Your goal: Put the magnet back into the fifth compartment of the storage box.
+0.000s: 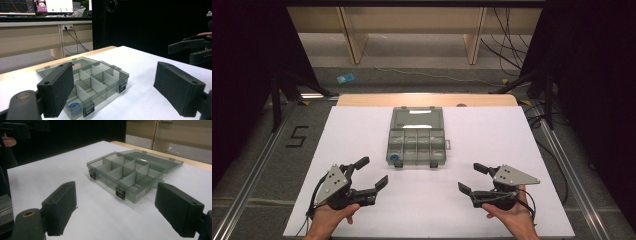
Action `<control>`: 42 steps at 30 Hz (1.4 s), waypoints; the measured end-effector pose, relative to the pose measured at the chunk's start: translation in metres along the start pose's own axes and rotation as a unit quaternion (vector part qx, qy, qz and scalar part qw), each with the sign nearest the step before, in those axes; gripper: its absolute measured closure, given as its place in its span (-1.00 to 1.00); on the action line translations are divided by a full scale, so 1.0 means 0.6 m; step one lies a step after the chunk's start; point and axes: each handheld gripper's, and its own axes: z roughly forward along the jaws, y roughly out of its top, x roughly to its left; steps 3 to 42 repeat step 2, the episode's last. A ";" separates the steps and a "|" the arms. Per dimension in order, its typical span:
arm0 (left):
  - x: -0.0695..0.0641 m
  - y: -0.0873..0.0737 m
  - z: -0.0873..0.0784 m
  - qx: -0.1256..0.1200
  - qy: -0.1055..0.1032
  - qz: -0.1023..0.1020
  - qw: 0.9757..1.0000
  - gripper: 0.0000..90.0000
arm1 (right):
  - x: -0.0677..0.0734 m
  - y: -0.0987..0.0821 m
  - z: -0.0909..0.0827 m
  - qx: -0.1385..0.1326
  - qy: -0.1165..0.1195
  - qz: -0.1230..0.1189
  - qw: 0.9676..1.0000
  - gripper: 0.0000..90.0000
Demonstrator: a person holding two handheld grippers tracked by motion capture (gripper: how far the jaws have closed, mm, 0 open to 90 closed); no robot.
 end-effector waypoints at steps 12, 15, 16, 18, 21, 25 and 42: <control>0.000 0.000 0.000 0.000 0.000 0.000 1.000 -0.65 | -0.001 0.000 0.000 -0.001 0.002 -0.002 1.000 -0.59; 0.000 0.000 0.000 0.000 0.000 0.000 1.000 -0.65 | -0.001 0.000 0.000 -0.001 0.002 -0.002 1.000 -0.59; 0.000 0.000 0.000 0.000 0.000 0.000 1.000 -0.65 | -0.001 0.000 0.000 -0.001 0.002 -0.002 1.000 -0.59; 0.000 0.000 0.000 0.000 0.000 0.000 1.000 -0.65 | -0.001 0.000 0.000 -0.001 0.002 -0.002 1.000 -0.59; 0.000 0.000 0.000 0.000 0.000 0.000 1.000 -0.65 | -0.001 0.000 0.000 -0.001 0.002 -0.002 1.000 -0.59; 0.000 0.000 0.000 0.000 0.000 0.000 1.000 -0.65 | -0.001 0.000 0.000 -0.001 0.002 -0.002 1.000 -0.59; 0.000 0.000 0.000 0.000 0.000 0.000 1.000 -0.65 | -0.001 0.000 0.000 -0.001 0.002 -0.002 1.000 -0.59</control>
